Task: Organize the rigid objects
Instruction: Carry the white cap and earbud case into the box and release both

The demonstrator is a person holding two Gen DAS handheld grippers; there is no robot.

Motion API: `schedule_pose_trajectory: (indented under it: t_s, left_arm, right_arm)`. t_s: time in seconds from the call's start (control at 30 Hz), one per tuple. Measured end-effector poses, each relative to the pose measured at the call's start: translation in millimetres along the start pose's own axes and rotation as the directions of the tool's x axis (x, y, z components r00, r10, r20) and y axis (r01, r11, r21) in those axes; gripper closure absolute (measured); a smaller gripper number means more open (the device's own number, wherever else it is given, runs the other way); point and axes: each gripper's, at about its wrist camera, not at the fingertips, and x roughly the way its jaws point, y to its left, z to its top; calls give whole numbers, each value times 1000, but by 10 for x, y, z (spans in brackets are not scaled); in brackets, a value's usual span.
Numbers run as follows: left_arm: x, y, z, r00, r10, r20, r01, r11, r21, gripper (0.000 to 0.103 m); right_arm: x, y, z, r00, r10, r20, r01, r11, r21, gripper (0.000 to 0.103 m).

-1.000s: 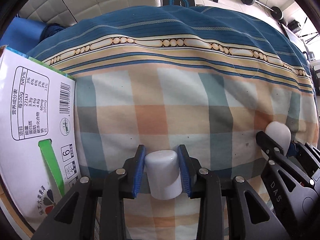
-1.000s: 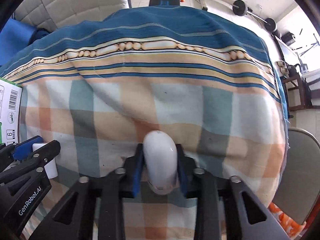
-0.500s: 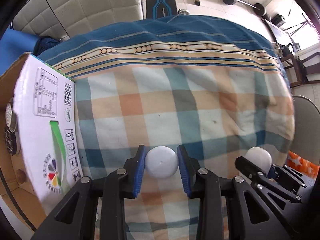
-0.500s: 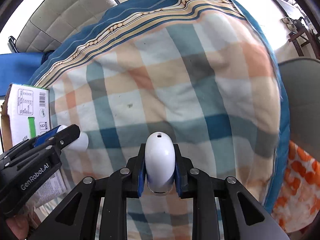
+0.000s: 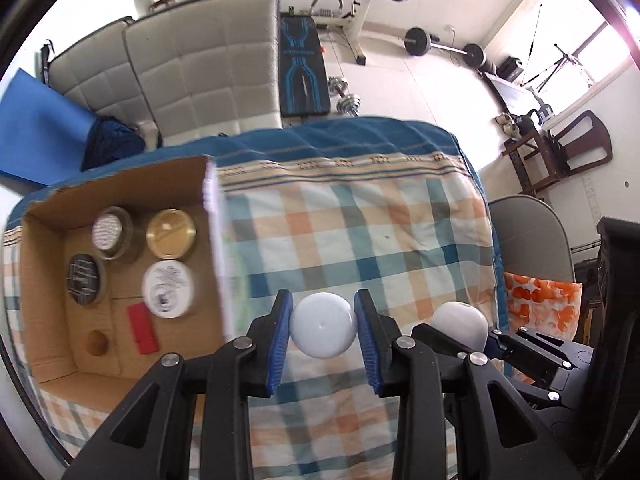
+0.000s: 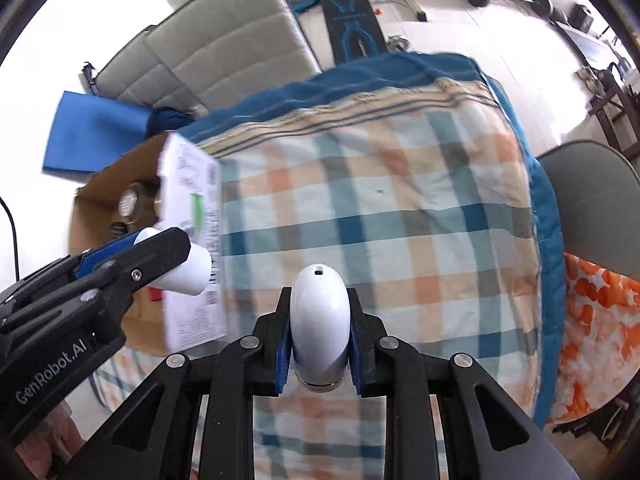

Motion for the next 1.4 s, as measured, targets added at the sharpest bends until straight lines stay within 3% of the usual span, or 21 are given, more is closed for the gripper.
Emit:
schedule_pose_trajectory:
  t_s: [0.2,0.4,0.53,0.93,1.17,1.4]
  left_arm:
    - [-419,752,-242,996,85,41,-83,995,-59,74]
    - [-501,1569,-470,990,136,23,-132,983,-130,74]
    - [-424,2002,-544,986,165,-3,-164,975,-152,74]
    - [416,2945,-578,972,165,-170,-196,963,-187,74]
    - [813,3136,-637,955,185,-230,-226,960,-167,74]
    - [925,3173,-695,952,177,-249,-222,961,-164,74]
  right_arm:
    - [-149,756,-194,999,42,13,-41,997,-71,78]
    - [75,1567,-377,998,53,-16,-54,990,-132,78]
    - [457,1910,-417,998,30,-53,-37,989,-145,78]
    - [1633,2134,-332,987,-65,-144,52,994,-93,78]
    - [2013,2193,-333,978,-115,-177,98,990,-102,78]
    - [2162,2213,-350,970,-134,-203,116,988,-99,78]
